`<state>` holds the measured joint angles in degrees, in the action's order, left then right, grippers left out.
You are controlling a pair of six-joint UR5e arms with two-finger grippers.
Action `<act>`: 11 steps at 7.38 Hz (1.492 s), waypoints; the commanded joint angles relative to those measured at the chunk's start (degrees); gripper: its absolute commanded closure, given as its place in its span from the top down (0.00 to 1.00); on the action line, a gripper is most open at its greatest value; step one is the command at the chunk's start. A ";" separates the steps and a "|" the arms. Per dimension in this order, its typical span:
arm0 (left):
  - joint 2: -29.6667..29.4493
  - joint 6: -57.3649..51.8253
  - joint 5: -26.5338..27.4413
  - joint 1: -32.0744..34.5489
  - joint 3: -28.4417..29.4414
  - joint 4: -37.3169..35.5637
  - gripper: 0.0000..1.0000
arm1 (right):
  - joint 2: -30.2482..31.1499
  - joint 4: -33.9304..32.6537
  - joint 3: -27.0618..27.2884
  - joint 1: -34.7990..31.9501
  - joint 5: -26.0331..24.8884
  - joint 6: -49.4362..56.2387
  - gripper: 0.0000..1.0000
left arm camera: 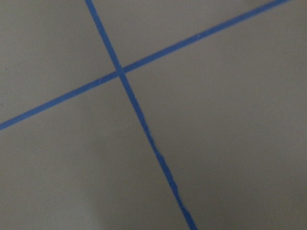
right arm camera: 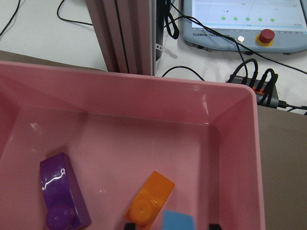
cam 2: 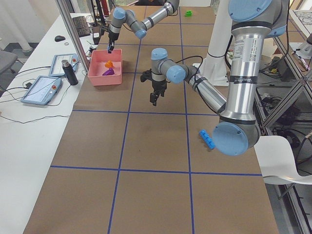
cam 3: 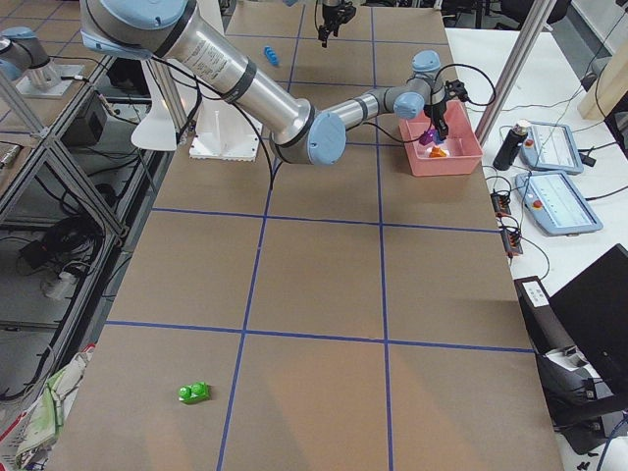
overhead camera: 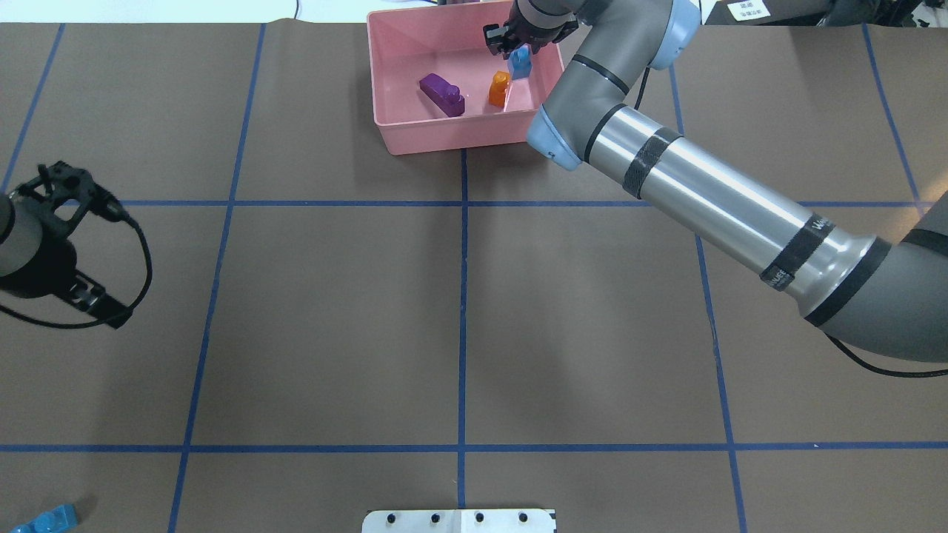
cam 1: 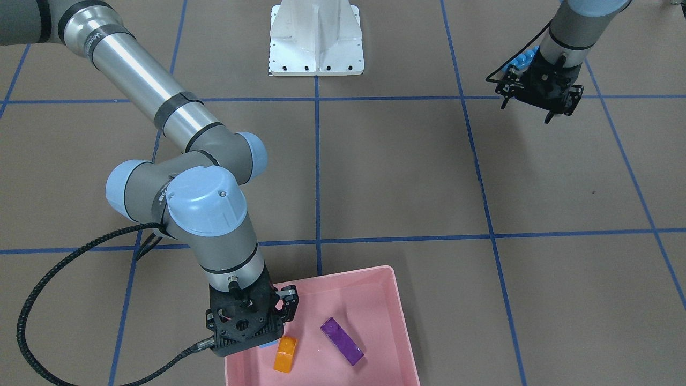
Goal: Put all blocks into box
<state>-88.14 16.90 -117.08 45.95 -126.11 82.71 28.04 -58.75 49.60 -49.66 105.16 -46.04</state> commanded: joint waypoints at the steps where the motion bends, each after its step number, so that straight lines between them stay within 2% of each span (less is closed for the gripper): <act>1: 8.49 -6.26 -0.17 -3.13 -1.15 0.43 0.99 | 0.17 -2.05 3.28 -1.48 4.14 -3.09 0.99; 2: 9.82 -6.18 -0.17 -5.76 -1.07 0.43 1.00 | 0.52 -8.77 7.49 -3.40 8.70 -3.10 0.99; 4: 13.24 -6.18 -0.34 -11.04 -0.98 0.43 1.00 | 6.03 -29.21 23.35 -5.08 11.90 -2.49 0.99; 5: 14.65 -6.18 -0.43 -12.89 -0.98 0.35 1.00 | 8.15 -37.93 29.61 -6.05 13.22 -2.22 0.99; 7: 17.73 -5.92 -0.52 -17.45 -1.07 0.26 1.00 | 8.96 -55.69 36.94 -6.23 14.11 -0.30 1.00; 9: 18.70 -5.56 -3.40 -21.59 -0.54 -0.18 1.00 | 17.35 -65.84 47.38 -7.28 13.85 7.85 1.00; 11: 18.62 0.55 -4.83 -27.72 -0.45 0.34 1.00 | 24.49 -69.29 51.99 -7.73 13.76 11.83 1.00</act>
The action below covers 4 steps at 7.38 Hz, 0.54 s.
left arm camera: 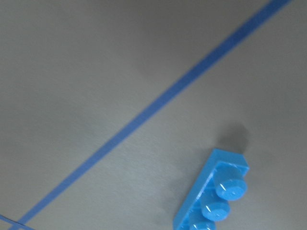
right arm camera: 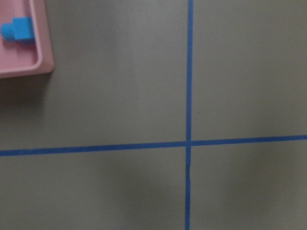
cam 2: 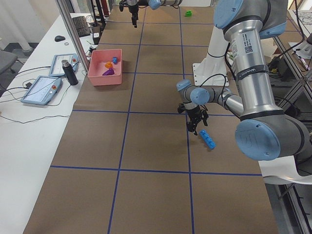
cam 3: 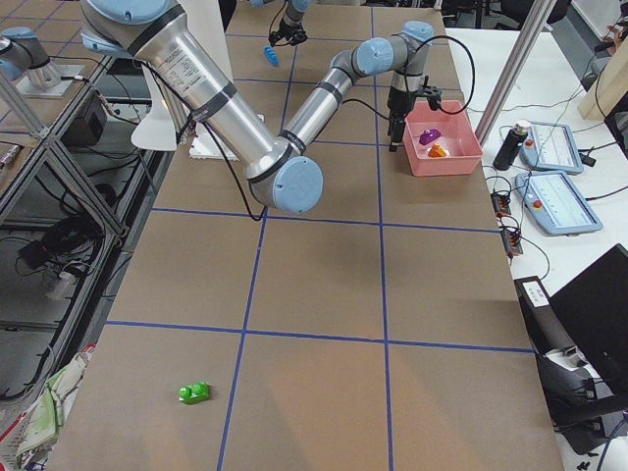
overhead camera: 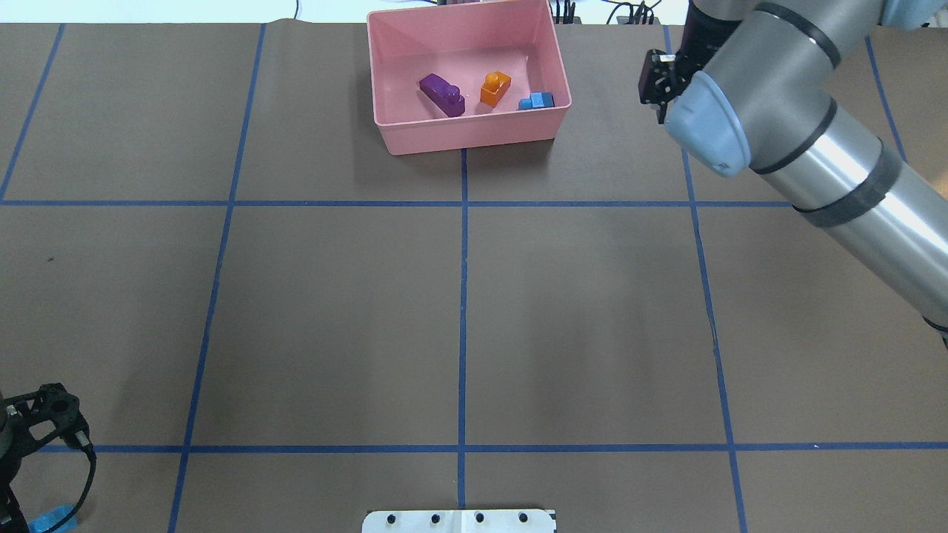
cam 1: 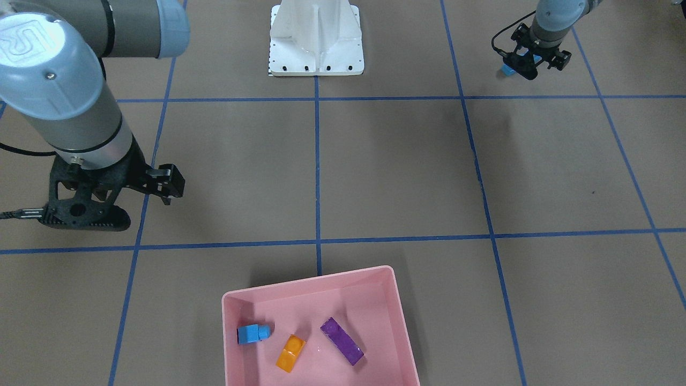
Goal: Put all blocks into box
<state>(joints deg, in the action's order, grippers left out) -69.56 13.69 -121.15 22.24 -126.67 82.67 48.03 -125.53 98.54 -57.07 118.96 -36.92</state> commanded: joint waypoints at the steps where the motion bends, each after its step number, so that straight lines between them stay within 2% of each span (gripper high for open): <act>1: -0.31 6.07 -0.67 -6.40 0.37 0.56 0.99 | 7.57 -3.83 4.19 -1.01 -0.05 5.25 1.00; 4: -1.63 6.00 -0.32 -6.95 3.52 0.74 0.99 | 18.03 -5.34 7.71 -4.70 -0.40 17.72 1.00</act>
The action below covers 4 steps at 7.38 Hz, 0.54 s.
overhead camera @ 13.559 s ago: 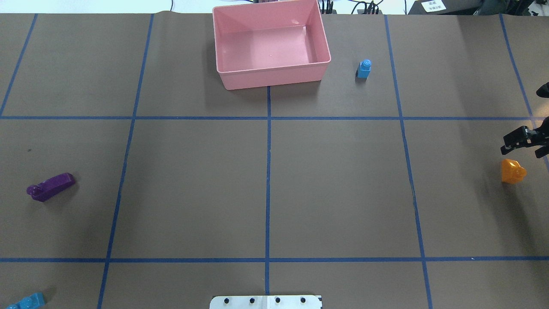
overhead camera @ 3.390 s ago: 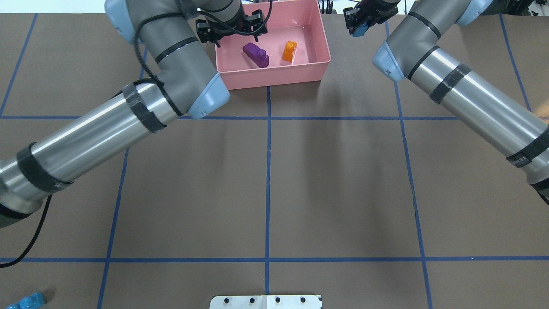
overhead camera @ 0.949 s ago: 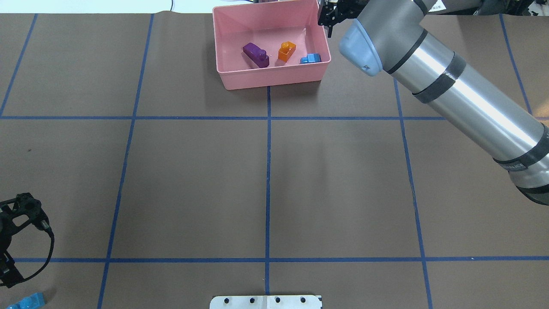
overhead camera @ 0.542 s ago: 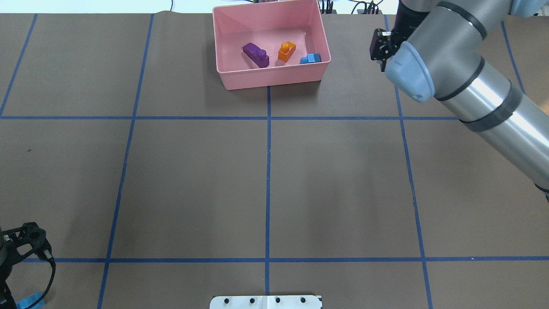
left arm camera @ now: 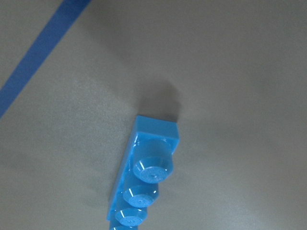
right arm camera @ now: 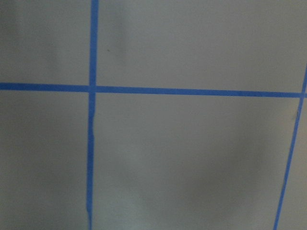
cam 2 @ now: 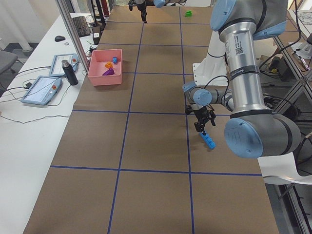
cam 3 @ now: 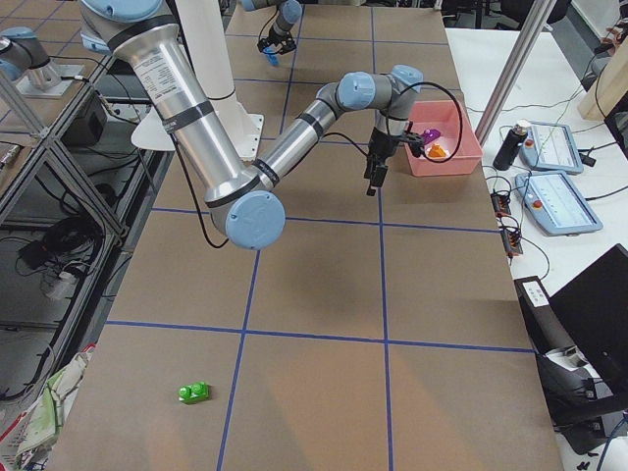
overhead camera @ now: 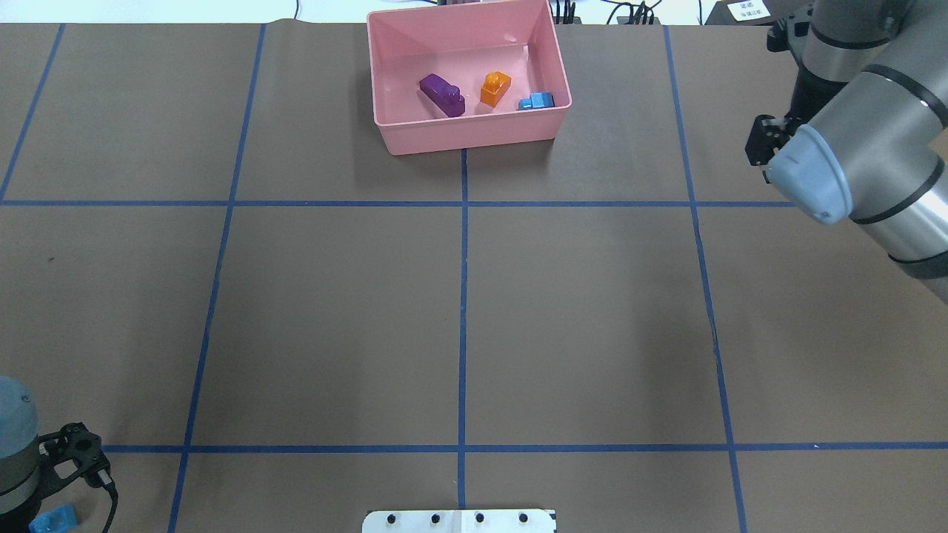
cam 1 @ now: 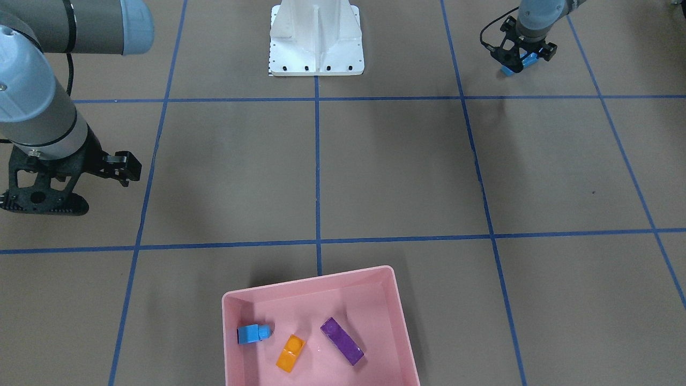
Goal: Put all blocks into box
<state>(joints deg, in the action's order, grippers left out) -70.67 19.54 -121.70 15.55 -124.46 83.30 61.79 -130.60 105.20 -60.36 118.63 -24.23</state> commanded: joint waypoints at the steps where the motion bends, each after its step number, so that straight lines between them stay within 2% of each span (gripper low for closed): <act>1: -1.21 0.15 0.41 -0.26 2.28 0.11 0.99 | 7.26 -0.18 1.67 -2.21 0.02 7.59 1.00; 4: -2.19 0.33 0.58 -0.95 4.31 0.20 0.99 | 16.14 0.52 3.51 -4.76 0.28 16.20 1.00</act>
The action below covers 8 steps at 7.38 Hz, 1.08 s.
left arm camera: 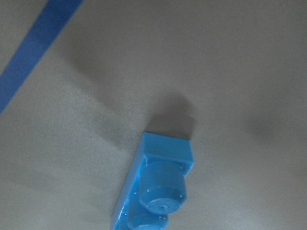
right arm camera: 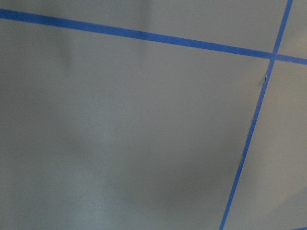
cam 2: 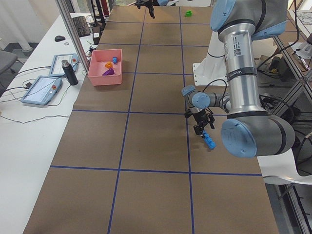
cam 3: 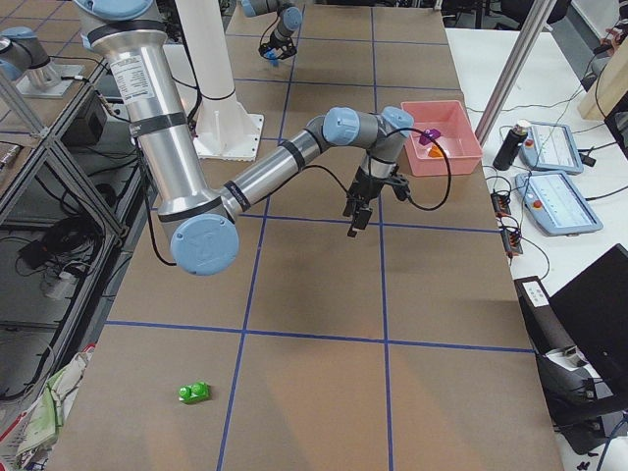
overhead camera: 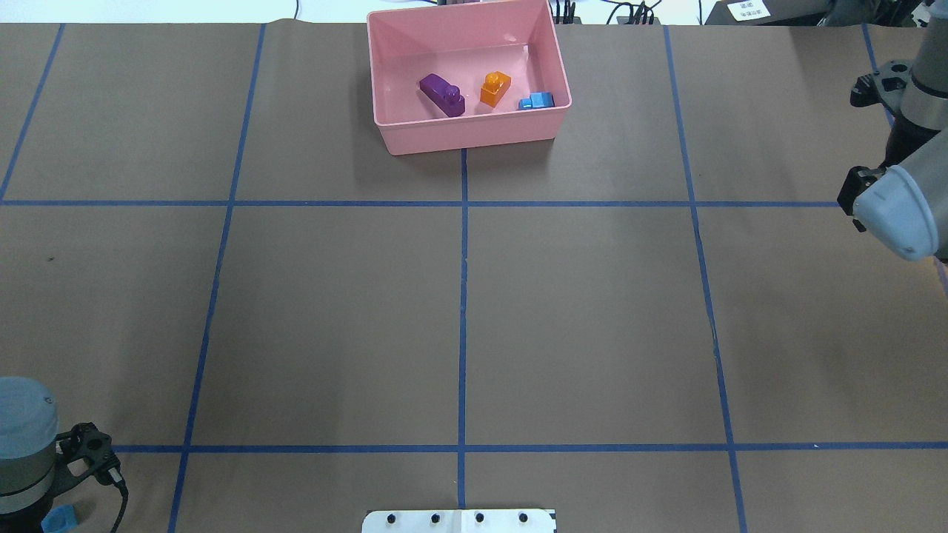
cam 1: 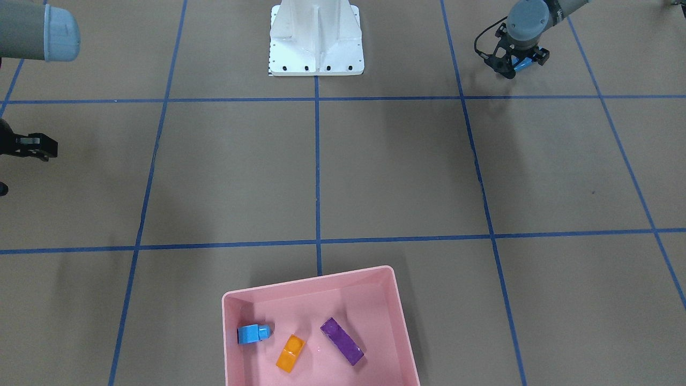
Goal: Put all blocks into box
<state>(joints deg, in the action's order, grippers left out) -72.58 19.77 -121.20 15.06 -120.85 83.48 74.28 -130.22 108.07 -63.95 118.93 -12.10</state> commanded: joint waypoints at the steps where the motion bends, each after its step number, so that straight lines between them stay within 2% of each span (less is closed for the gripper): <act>1: -0.72 0.10 0.09 -0.56 0.97 0.02 0.99 | 4.38 0.14 0.65 -2.48 -0.02 5.14 1.00; 4: -1.16 0.19 0.96 -0.56 2.28 0.02 0.99 | 7.81 0.14 0.91 -3.90 -0.02 8.40 1.00; 5: -1.34 0.19 0.97 -0.56 2.55 0.02 0.96 | 8.86 0.14 0.91 -4.08 -0.02 9.19 1.00; 6: -1.43 0.27 1.06 -0.56 2.55 0.02 0.76 | 10.17 0.14 0.91 -4.60 -0.02 11.11 1.00; 8: -1.43 0.27 1.75 -0.56 2.55 0.02 0.20 | 12.46 0.14 0.83 -6.53 -0.02 14.89 1.00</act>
<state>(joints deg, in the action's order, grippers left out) -73.98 20.03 -119.99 14.50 -118.33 83.50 85.25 -130.08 108.98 -69.34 118.91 0.56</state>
